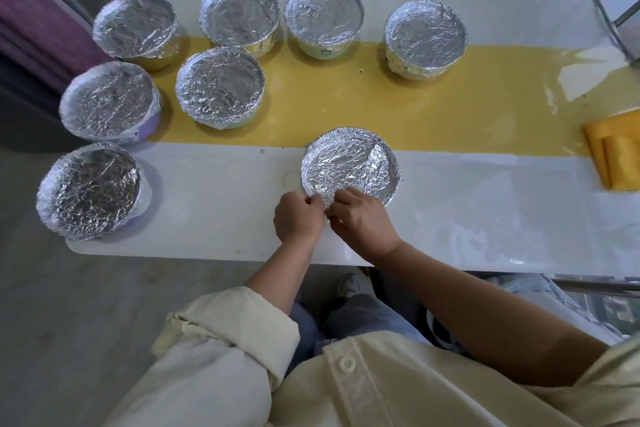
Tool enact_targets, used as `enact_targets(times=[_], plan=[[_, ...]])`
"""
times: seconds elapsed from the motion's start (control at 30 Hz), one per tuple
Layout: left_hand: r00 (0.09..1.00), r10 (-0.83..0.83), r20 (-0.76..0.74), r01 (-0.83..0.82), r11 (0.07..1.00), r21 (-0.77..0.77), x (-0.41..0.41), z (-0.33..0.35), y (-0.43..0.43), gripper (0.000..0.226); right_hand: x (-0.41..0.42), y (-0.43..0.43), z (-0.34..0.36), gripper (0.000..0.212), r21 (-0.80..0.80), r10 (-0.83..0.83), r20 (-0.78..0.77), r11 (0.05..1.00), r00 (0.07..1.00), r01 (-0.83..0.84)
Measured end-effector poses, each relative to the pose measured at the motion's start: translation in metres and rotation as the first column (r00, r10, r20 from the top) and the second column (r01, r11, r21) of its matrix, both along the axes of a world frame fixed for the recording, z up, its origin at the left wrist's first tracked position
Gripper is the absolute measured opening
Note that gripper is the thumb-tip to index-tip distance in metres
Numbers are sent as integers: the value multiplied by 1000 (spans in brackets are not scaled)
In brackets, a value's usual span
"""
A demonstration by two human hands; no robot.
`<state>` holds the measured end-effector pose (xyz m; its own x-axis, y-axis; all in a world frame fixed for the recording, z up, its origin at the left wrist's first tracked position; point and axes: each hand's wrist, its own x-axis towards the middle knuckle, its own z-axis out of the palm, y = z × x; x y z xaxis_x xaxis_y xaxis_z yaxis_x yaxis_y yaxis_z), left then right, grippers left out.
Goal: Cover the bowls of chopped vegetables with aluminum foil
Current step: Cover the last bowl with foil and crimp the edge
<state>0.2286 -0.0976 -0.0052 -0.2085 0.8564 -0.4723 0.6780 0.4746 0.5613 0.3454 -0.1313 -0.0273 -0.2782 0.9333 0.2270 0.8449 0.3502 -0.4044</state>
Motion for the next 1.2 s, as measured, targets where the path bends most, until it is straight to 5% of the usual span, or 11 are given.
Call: enact_targets(times=[0.5, 0.6, 0.8, 0.9, 1.2], plan=[[980, -151, -132, 153, 988, 5, -5, -7, 22, 33, 1, 3, 0, 24, -15, 1, 7, 1000, 1000, -1], [986, -148, -72, 148, 989, -5, -6, -6, 20, 38, 1, 4, 1, 19, -14, -21, -20, 1000, 1000, 21], [958, 66, 278, -6, 978, -210, -9, -17, -1, 47, 6, 5, 4, 8, -31, -7, -78, 1000, 997, 5], [983, 16, 181, 10, 990, -142, -10, -14, -4, 53, 20, -2, 8, 29, -43, 23, -53, 999, 998, -25], [994, -99, 40, 102, 993, -56, 7, -11, -3, 38, 23, -3, 4, 19, 14, 52, 51, 999, 997, -53]])
